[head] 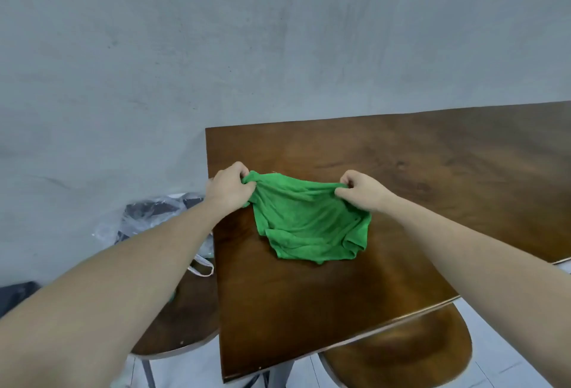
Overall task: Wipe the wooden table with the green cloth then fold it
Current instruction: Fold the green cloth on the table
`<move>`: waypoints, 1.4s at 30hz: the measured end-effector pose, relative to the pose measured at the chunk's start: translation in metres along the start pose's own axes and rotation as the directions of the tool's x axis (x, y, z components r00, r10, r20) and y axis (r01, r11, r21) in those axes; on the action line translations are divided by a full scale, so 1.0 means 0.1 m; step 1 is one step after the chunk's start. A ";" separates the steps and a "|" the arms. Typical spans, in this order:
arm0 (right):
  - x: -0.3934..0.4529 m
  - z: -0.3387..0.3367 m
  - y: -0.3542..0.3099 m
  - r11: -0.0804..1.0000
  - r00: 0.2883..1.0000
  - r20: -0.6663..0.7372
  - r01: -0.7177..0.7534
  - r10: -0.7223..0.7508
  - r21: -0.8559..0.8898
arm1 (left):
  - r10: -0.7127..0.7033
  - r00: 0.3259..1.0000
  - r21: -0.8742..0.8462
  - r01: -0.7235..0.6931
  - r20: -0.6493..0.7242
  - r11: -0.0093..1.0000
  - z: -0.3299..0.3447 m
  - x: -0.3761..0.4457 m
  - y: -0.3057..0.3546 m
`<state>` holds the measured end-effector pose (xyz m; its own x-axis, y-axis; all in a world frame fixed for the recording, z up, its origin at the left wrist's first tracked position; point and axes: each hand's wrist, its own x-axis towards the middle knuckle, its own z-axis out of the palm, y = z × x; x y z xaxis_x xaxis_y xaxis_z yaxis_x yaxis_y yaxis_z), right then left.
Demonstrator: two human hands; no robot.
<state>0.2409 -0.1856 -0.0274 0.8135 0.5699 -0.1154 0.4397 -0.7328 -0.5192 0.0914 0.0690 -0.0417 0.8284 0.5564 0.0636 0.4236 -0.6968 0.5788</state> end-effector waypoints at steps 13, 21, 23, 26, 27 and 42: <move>0.38 -0.23 -0.07 0.876 0.858 0.180 0.475 -0.482 0.083 | 0.403 0.908 -0.473 -0.308 0.113 0.825 -0.37 -0.22 0.71; 0.41 -0.37 -0.42 0.793 0.771 0.225 0.522 -0.596 0.314 | 0.328 0.923 -0.216 -0.285 0.201 0.934 -0.81 -0.31 1.04; 0.39 -0.55 -0.31 0.803 0.805 0.152 0.515 -0.573 0.299 | 0.229 0.941 -0.023 -0.231 0.250 0.973 -0.94 -0.34 1.02; 0.29 -0.84 -0.20 0.829 0.825 0.134 0.516 -0.549 0.218 | 0.130 0.984 0.056 -0.137 0.125 0.989 -1.04 -0.43 1.07; 0.26 -0.94 -0.17 0.840 0.834 0.134 0.510 -0.535 0.184 | 0.107 0.991 -0.009 -0.106 0.078 0.994 -1.05 -0.46 1.11; -0.80 -1.74 -0.01 0.571 0.917 0.122 0.129 -0.380 0.811 | 0.145 0.977 -0.795 0.039 0.158 0.605 -1.38 -1.09 1.76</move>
<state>0.2411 -0.2948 0.1297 0.5327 0.8462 -0.0114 0.0473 -0.0432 -0.9979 0.0249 -0.0523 0.1655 0.9285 0.3709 0.0176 -0.0028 -0.0405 0.9992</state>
